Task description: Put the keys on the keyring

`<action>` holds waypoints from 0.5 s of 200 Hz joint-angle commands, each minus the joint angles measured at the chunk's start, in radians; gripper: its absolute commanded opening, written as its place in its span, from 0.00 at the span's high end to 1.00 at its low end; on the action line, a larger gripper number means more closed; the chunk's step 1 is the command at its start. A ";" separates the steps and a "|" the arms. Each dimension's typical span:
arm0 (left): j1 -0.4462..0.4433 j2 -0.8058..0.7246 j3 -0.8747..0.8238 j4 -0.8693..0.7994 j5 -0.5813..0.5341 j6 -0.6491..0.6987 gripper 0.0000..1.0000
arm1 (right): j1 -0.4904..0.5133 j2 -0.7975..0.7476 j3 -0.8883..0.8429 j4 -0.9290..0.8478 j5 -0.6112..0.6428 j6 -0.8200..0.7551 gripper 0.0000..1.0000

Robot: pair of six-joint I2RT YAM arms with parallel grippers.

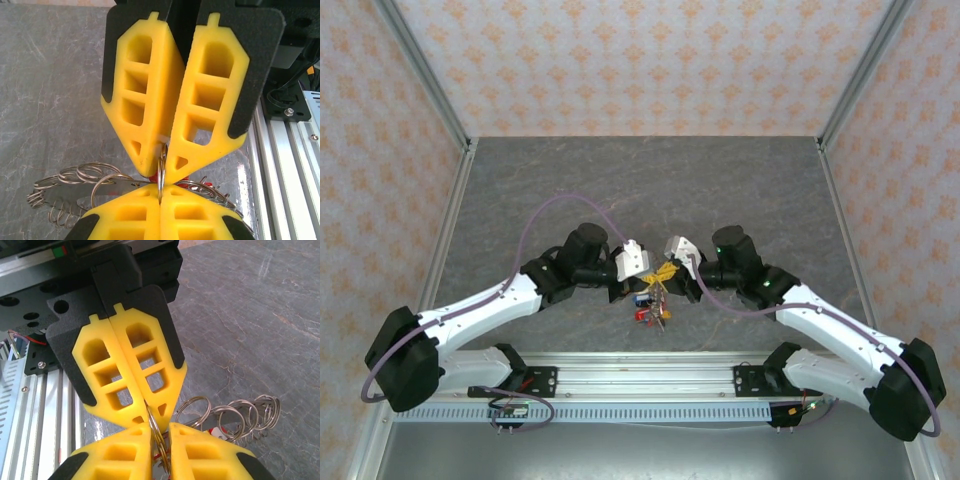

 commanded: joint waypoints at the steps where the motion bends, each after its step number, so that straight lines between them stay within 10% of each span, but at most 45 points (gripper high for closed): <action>1: 0.006 -0.050 -0.005 0.116 0.071 -0.017 1.00 | -0.013 -0.012 -0.025 0.069 -0.012 0.025 0.86; 100: 0.028 -0.062 -0.005 0.085 0.082 -0.008 0.94 | -0.029 0.000 -0.018 0.114 -0.060 0.057 1.00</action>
